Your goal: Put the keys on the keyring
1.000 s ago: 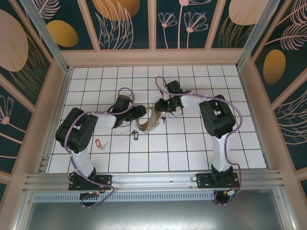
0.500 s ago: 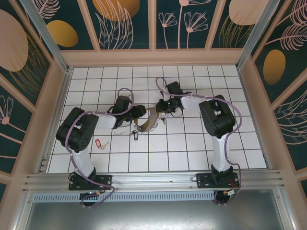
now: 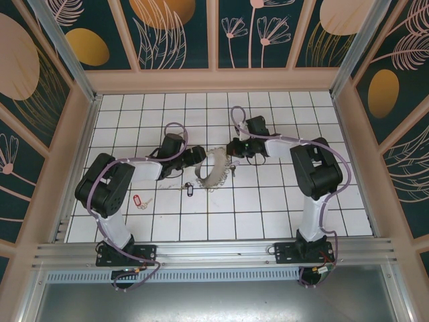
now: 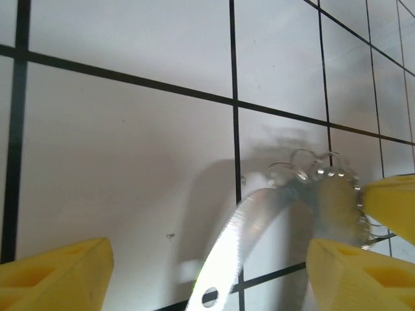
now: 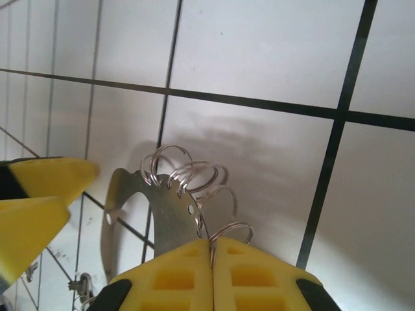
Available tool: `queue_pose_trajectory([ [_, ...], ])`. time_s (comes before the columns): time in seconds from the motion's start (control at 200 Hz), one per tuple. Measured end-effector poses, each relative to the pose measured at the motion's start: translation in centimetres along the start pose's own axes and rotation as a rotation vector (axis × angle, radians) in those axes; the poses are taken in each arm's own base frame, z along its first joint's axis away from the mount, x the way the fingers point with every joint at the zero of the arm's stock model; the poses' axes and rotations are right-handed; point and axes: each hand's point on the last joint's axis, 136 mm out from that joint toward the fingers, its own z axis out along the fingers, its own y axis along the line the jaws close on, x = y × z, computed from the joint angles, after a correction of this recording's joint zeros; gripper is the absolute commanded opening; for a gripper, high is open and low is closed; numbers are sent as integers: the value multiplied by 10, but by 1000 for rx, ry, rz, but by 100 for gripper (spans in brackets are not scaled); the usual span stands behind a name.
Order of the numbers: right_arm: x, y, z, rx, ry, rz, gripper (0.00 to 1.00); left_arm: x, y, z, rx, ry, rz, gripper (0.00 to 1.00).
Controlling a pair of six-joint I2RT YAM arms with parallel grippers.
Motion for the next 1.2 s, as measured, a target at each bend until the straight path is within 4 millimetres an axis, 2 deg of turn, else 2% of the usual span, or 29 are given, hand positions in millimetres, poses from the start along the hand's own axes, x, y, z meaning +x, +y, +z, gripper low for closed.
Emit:
queue_pose_trajectory([
  [0.16, -6, 10, -8, -72, -43, -34, 3, 0, -8, 1, 48, 32, 21, 81],
  [0.46, -3, 7, -11, -123, -71, -49, 3, 6, -21, 11, 148, 105, 61, 73],
  [0.551, -4, 8, -11, -132, -76, -56, 3, 8, -24, 13, 172, 121, 72, 67],
  [0.691, -4, 9, -11, -140, -87, -65, 3, 16, -26, 15, 202, 157, 86, 44],
  [0.891, -7, 7, -12, -135, -98, -64, 3, 20, -28, 15, 217, 173, 91, 29],
  [1.016, -9, 3, -13, -119, -109, -61, 4, 22, -29, 14, 228, 179, 99, 21],
  [1.196, -10, -2, -14, -107, -117, -55, 5, 23, -38, 8, 261, 183, 115, 21],
])
